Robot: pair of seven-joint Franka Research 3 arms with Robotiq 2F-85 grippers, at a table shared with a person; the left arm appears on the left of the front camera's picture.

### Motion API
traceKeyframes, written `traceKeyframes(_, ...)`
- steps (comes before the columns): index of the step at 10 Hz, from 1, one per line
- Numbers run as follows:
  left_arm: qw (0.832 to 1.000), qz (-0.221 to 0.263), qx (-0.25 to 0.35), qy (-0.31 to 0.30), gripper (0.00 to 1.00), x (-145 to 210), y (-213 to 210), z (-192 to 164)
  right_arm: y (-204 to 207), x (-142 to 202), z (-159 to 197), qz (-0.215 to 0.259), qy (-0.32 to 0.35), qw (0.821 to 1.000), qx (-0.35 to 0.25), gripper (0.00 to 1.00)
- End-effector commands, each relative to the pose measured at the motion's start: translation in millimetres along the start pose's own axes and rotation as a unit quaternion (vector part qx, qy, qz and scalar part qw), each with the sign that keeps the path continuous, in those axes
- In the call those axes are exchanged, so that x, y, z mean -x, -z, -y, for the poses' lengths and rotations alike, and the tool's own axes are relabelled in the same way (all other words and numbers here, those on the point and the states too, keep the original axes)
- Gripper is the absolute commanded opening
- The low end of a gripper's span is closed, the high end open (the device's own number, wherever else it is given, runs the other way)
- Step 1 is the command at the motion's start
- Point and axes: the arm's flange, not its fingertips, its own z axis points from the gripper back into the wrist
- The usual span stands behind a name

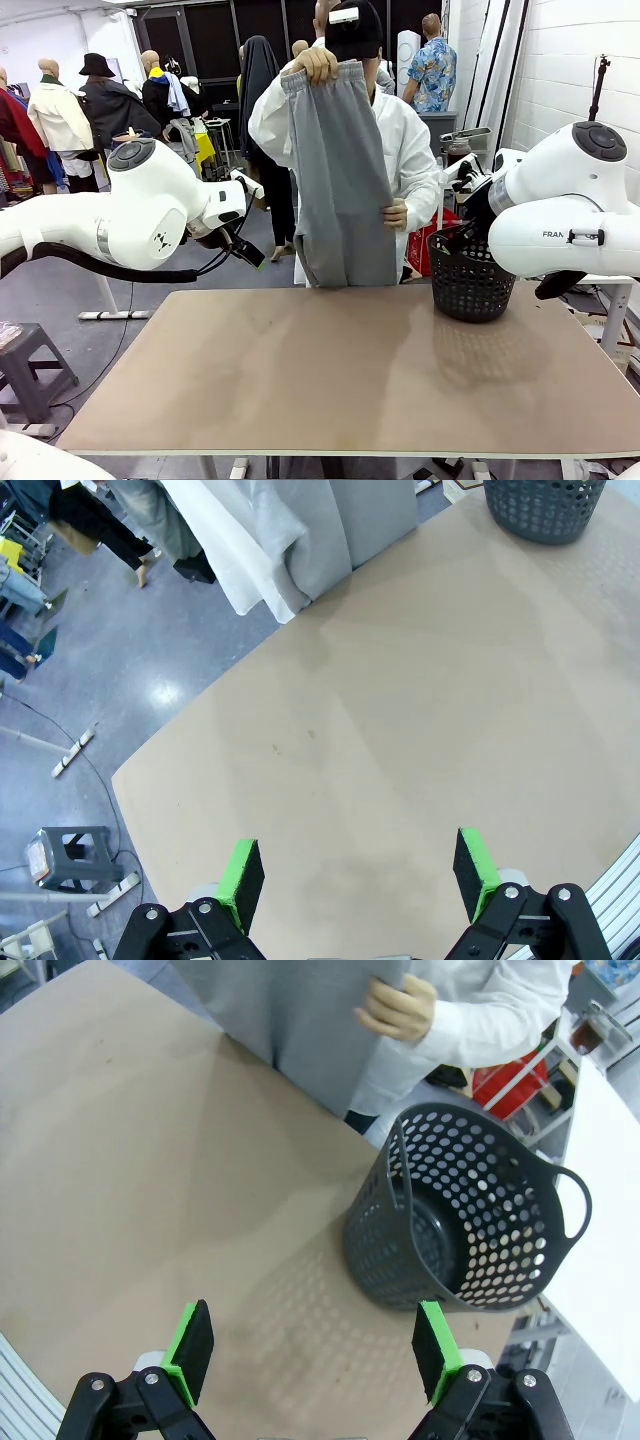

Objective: Fold the training pants.
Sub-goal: Grab both ends of the Training pants handed by a person.

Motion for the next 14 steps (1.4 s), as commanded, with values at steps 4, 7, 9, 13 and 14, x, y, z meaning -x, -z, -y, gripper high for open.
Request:
traceKeyframes(4,1.000,0.005,-0.002,0.000,1.00,-1.3,1.6,-0.8,0.3,-0.4,-0.1,0.002,-0.001,1.000,0.000,1.00)
traceKeyframes(7,1.000,0.005,-0.002,0.000,1.00,-1.3,1.6,-0.8,0.3,-0.4,-0.1,0.002,-0.001,1.000,0.000,1.00)
traceKeyframes(9,1.000,0.005,-0.002,0.000,1.00,-1.3,1.6,-0.8,0.3,-0.4,-0.1,0.002,-0.001,1.000,0.000,1.00)
traceKeyframes(13,1.000,0.005,-0.002,0.000,1.00,-1.3,1.6,-0.8,0.3,-0.4,-0.1,0.002,-0.001,1.000,0.000,1.00)
traceKeyframes(14,1.000,0.005,-0.002,0.000,1.00,-1.3,1.6,-0.8,0.3,-0.4,-0.1,0.002,-0.001,1.000,0.000,1.00)
